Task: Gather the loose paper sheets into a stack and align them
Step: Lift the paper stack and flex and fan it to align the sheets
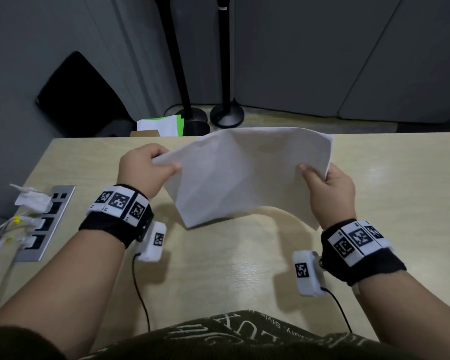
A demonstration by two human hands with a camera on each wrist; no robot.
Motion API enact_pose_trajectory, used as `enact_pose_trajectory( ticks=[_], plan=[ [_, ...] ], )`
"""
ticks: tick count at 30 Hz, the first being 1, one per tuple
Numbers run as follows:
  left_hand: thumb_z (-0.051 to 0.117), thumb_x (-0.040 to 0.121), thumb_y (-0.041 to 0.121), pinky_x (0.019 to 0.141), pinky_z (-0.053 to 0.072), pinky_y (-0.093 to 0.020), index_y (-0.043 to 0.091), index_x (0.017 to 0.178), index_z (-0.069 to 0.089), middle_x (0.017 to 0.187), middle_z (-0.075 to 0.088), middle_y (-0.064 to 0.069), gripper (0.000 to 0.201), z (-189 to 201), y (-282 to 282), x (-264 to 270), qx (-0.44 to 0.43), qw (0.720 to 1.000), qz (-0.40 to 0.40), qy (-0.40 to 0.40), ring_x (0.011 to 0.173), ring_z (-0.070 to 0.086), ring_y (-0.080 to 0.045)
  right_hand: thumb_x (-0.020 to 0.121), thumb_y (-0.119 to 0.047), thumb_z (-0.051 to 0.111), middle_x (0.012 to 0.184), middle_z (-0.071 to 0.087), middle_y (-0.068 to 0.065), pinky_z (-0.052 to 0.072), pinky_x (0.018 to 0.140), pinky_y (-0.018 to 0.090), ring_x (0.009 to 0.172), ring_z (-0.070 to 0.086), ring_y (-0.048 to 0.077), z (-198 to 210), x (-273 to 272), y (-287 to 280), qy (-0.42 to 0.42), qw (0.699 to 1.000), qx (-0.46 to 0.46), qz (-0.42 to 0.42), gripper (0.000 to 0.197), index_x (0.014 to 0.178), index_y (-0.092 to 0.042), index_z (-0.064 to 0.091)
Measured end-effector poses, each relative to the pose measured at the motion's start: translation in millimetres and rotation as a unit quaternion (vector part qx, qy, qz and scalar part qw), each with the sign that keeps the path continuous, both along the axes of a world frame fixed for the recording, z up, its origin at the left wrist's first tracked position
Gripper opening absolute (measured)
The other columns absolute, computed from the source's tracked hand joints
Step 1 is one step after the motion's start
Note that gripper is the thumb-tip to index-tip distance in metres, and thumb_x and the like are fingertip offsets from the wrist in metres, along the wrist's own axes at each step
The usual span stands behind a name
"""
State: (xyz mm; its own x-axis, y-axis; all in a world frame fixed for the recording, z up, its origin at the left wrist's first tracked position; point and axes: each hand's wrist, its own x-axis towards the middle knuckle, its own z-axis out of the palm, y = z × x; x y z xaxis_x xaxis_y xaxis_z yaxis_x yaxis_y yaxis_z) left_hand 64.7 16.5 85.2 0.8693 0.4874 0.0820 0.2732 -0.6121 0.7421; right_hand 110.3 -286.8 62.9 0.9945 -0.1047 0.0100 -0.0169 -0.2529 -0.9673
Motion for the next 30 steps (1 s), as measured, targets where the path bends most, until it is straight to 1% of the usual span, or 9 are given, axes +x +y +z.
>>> enact_pose_trajectory(
  ticks=[4, 7, 11, 13, 15, 18, 23, 26, 30],
  plan=[
    [0.079, 0.069, 0.012, 0.064, 0.049, -0.022, 0.029, 0.069, 0.066, 0.069, 0.067, 0.014, 0.022, 0.1, -4.8, -1.5, -0.194, 0.972, -0.011, -0.131, 0.068, 0.059, -0.006, 0.089, -0.025, 0.062, 0.080, 0.065, -0.005, 0.050, 0.070, 0.032, 0.076, 0.060, 0.015, -6.1, 0.0, -1.0, -0.007, 0.999, 0.042, -0.016, 0.012, 0.077, -0.026, 0.064],
    [0.077, 0.067, 0.010, 0.067, 0.046, -0.027, 0.030, 0.070, 0.063, 0.072, 0.064, 0.014, 0.025, -17.1, -7.9, -5.6, -0.264, 0.957, -0.036, -0.112, 0.073, 0.056, -0.012, 0.087, -0.022, 0.063, 0.092, 0.068, -0.003, 0.052, 0.074, 0.035, 0.084, 0.063, 0.017, -20.8, -1.1, -5.1, 0.020, 0.998, 0.059, -0.002, 0.006, 0.088, -0.028, 0.063],
    [0.075, 0.076, 0.008, 0.074, 0.044, -0.025, 0.026, 0.089, 0.064, 0.084, 0.064, 0.012, 0.025, -45.0, -24.7, -14.0, -0.279, 0.960, -0.009, -0.031, 0.072, 0.061, 0.001, 0.088, -0.016, 0.060, 0.101, 0.067, -0.002, 0.051, 0.091, 0.044, 0.097, 0.062, 0.020, -39.0, -6.6, -1.8, 0.049, 0.998, 0.020, 0.018, 0.020, 0.106, -0.025, 0.061],
    [0.075, 0.077, 0.011, 0.072, 0.047, -0.024, 0.019, 0.099, 0.067, 0.084, 0.066, 0.015, 0.025, -44.6, -27.4, -13.8, -0.281, 0.959, 0.015, -0.042, 0.073, 0.061, 0.003, 0.091, -0.016, 0.057, 0.096, 0.065, -0.007, 0.052, 0.086, 0.040, 0.092, 0.061, 0.014, -36.6, -7.1, 0.3, 0.030, 0.999, 0.024, 0.003, 0.018, 0.106, -0.027, 0.058],
    [0.079, 0.071, 0.014, 0.074, 0.051, -0.026, 0.021, 0.095, 0.069, 0.084, 0.072, 0.015, 0.027, -40.6, -20.6, -13.2, -0.289, 0.953, 0.016, -0.089, 0.078, 0.066, -0.003, 0.092, -0.015, 0.056, 0.096, 0.064, -0.008, 0.052, 0.076, 0.027, 0.084, 0.062, 0.002, -29.1, -6.7, -1.0, -0.007, 0.998, 0.064, -0.018, 0.018, 0.106, -0.026, 0.056],
    [0.084, 0.059, 0.019, 0.083, 0.055, -0.040, 0.012, 0.104, 0.070, 0.103, 0.072, -0.009, 0.048, -37.4, -7.2, -17.3, -0.308, 0.944, 0.000, -0.118, 0.096, 0.067, -0.024, 0.089, -0.015, 0.061, 0.097, 0.063, -0.010, 0.049, 0.071, 0.013, 0.081, 0.061, -0.007, -26.5, -7.7, -6.4, -0.033, 0.993, 0.117, -0.013, 0.026, 0.111, -0.025, 0.052],
    [0.085, 0.063, 0.018, 0.093, 0.051, -0.046, 0.029, 0.095, 0.066, 0.098, 0.070, 0.003, 0.038, -52.8, -10.6, -21.4, -0.283, 0.959, 0.011, -0.008, 0.097, 0.065, -0.022, 0.085, -0.015, 0.066, 0.109, 0.067, 0.002, 0.051, 0.091, 0.034, 0.100, 0.063, 0.013, -46.8, -7.6, -2.2, 0.046, 0.999, 0.007, 0.029, 0.037, 0.122, -0.016, 0.057],
    [0.083, 0.065, 0.016, 0.089, 0.052, -0.042, 0.025, 0.096, 0.069, 0.101, 0.072, 0.000, 0.036, -45.2, -11.7, -19.1, -0.284, 0.958, 0.001, -0.046, 0.096, 0.067, -0.023, 0.091, -0.013, 0.059, 0.104, 0.067, -0.007, 0.051, 0.083, 0.017, 0.089, 0.062, -0.005, -38.7, -7.9, -1.2, 0.000, 0.999, 0.037, 0.013, 0.025, 0.111, -0.026, 0.062],
    [0.086, 0.058, 0.020, 0.088, 0.054, -0.040, 0.023, 0.098, 0.071, 0.102, 0.073, -0.002, 0.043, -44.6, -3.5, -20.6, -0.296, 0.952, -0.001, -0.074, 0.098, 0.068, -0.020, 0.085, -0.023, 0.063, 0.108, 0.070, 0.001, 0.052, 0.086, 0.026, 0.100, 0.065, 0.011, -37.2, -5.8, -3.5, -0.014, 0.998, 0.057, 0.009, 0.029, 0.113, -0.019, 0.064]
  ],
)
